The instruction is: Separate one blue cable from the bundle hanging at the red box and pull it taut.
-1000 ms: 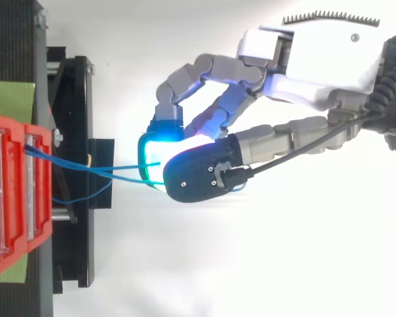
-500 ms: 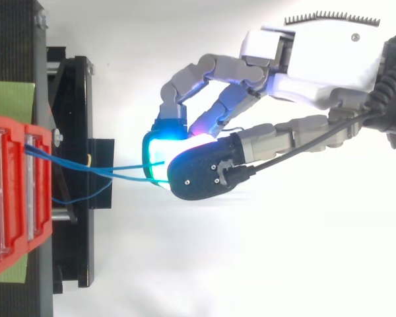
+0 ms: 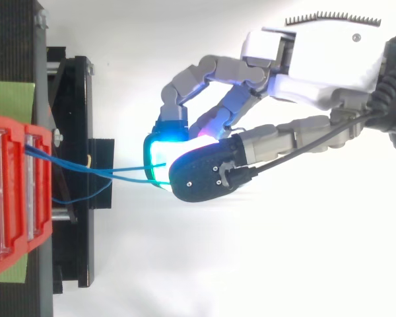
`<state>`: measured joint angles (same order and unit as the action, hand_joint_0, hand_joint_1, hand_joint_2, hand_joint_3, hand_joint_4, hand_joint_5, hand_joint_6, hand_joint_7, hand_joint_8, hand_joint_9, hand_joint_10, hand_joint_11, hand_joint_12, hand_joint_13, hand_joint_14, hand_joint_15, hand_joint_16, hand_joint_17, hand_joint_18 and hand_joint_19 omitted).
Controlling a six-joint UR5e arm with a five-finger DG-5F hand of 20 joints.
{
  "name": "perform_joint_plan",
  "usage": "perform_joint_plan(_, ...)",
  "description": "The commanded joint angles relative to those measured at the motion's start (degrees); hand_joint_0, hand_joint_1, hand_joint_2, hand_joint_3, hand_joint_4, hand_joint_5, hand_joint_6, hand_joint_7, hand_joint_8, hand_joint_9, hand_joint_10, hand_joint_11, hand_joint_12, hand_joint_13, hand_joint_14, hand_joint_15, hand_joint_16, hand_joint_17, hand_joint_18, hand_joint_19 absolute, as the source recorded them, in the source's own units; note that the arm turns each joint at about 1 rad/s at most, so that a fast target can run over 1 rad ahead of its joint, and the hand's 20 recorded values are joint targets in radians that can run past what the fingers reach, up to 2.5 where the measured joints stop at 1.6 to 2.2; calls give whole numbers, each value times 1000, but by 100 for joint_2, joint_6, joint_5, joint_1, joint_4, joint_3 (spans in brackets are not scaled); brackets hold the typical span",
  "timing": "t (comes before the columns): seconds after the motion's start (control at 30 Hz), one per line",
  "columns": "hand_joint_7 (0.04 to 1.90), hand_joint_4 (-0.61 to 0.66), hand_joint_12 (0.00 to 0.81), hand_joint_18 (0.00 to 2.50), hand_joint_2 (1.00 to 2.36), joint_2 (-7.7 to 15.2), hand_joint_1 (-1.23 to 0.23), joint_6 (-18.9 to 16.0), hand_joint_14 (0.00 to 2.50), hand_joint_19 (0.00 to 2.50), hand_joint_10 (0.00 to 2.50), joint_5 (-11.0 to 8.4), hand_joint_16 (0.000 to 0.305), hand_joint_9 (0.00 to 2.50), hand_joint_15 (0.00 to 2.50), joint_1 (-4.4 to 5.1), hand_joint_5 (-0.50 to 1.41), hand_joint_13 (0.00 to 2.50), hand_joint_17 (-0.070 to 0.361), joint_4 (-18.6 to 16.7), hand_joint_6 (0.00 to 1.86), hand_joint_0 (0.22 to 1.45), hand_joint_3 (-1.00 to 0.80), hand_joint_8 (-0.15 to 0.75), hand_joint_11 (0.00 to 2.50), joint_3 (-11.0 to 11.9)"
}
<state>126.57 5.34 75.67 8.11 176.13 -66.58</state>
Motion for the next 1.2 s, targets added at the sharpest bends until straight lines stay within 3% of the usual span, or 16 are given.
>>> perform_joint_plan(0.0, 1074, -93, 280, 626, 1022, -19, -715, 2, 17, 379, 12, 0, 32, 1111, 466, 7, -231, 848, 72, 0, 932, 715, -268, 261, 1451, -4)
perform_joint_plan(0.1, 1052, -104, 287, 606, 1021, -10, -717, 2, 18, 379, 61, 0, 31, 1055, 479, -2, -230, 839, 71, 0, 934, 714, -268, 256, 1596, 5)
perform_joint_plan(0.2, 1054, -121, 290, 587, 1021, -10, -721, 2, 18, 376, 351, 0, 32, 894, 515, -2, -228, 827, 71, 9, 932, 713, -270, 272, 1482, -4)
perform_joint_plan(0.37, 1062, -133, 288, 558, 1021, -19, -729, -7, 19, 375, 567, 0, 31, 775, 572, -2, -225, 810, 70, 18, 928, 711, -273, 264, 1461, -4)
perform_joint_plan(0.57, 1070, -133, 291, 574, 1021, -28, -731, -7, 20, 385, 1554, 0, 31, 718, 652, -2, -224, 858, 70, 35, 925, 713, -275, 268, 1176, 5)
perform_joint_plan(0.6, 1073, -128, 295, 587, 1021, -28, -731, -7, 21, 394, 1609, 0, 31, 738, 672, -2, -224, 878, 70, 53, 925, 714, -277, 261, 1165, 5)
perform_joint_plan(0.83, 1067, -117, 297, 587, 1021, -115, -725, 28, 22, 393, 1592, 0, 32, 737, 683, -2, -225, 886, 71, 123, 925, 714, -277, 265, 1185, -4)
perform_joint_plan(1.03, 1078, -143, 304, 580, 1020, -353, -740, 494, 23, 405, 1458, -35, 33, 727, 694, -29, -224, 880, 74, 589, 925, 721, -281, 264, 1214, 5)
perform_joint_plan(1.17, 1062, -168, 308, 571, 1020, -379, -756, 591, 21, 410, 1391, -44, 33, 728, 688, -37, -226, 871, 75, 642, 928, 733, -297, 264, 1228, -4)
